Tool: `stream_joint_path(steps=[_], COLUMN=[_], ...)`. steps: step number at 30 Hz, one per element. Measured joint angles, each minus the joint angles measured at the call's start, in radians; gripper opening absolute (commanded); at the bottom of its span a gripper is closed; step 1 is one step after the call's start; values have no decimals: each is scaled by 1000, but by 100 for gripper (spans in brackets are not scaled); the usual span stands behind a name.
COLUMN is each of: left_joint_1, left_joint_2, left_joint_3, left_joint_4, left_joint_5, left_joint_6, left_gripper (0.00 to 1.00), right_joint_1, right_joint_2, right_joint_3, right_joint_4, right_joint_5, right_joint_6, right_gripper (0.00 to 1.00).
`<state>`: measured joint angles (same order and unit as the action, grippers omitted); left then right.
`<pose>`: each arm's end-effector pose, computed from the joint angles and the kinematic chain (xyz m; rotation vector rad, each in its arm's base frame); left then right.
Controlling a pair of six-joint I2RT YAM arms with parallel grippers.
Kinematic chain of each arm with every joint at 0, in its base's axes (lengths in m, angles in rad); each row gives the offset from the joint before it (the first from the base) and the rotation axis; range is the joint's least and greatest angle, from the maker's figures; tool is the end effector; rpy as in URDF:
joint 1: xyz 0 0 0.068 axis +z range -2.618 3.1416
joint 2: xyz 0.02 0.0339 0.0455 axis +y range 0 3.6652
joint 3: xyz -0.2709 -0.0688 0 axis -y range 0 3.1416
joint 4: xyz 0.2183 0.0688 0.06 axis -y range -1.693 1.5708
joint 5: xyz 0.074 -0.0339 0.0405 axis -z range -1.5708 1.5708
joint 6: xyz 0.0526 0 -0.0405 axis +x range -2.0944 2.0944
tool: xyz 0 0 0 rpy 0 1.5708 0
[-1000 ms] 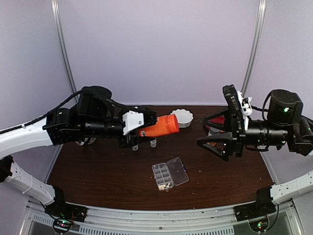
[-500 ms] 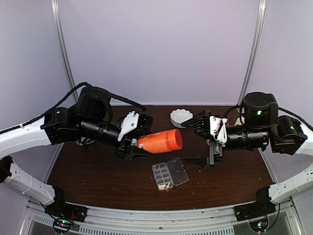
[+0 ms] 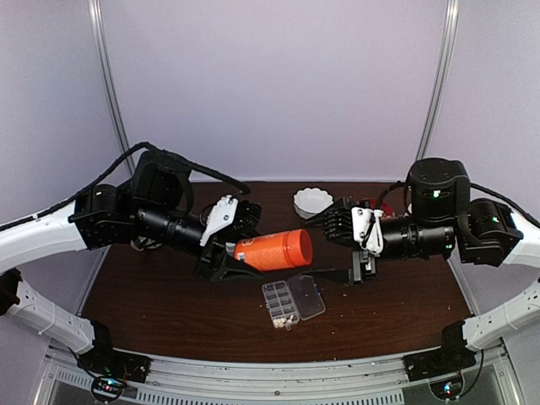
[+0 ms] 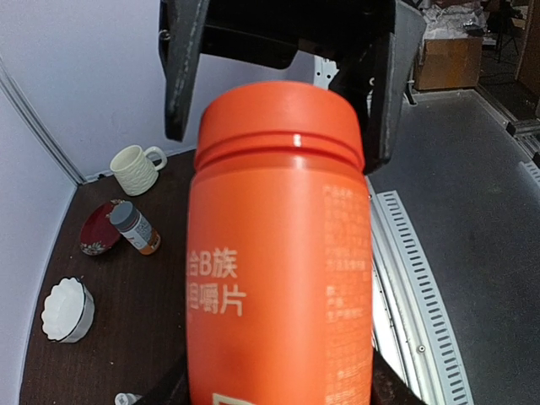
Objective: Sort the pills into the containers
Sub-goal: Screw the lid of the pill bottle onto the pill bottle.
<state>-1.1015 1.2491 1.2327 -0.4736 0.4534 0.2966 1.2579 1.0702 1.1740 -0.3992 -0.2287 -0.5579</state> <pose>0.0973 -0.2429 0.3698 1.5947 1.4393 -0.9516 0.0566 0.2137 0.3970 -1.6058 1.0475 0.6915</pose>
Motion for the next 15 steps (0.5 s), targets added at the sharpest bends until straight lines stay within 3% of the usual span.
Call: stream_joint_path(steps=[11,15], left_joint_1=[0,0], left_joint_2=[0,0], left_joint_3=[0,0], left_joint_4=[-5,-8], left_joint_5=[4,9], left_joint_6=[3,5], left_gripper=[0,0], right_joint_1=[1,1], right_joint_2=[21,21], right_joint_3=[2,2], right_joint_4=[13,14], right_joint_5=[-3,-4], right_joint_6=[-3,4], right_gripper=[56,44])
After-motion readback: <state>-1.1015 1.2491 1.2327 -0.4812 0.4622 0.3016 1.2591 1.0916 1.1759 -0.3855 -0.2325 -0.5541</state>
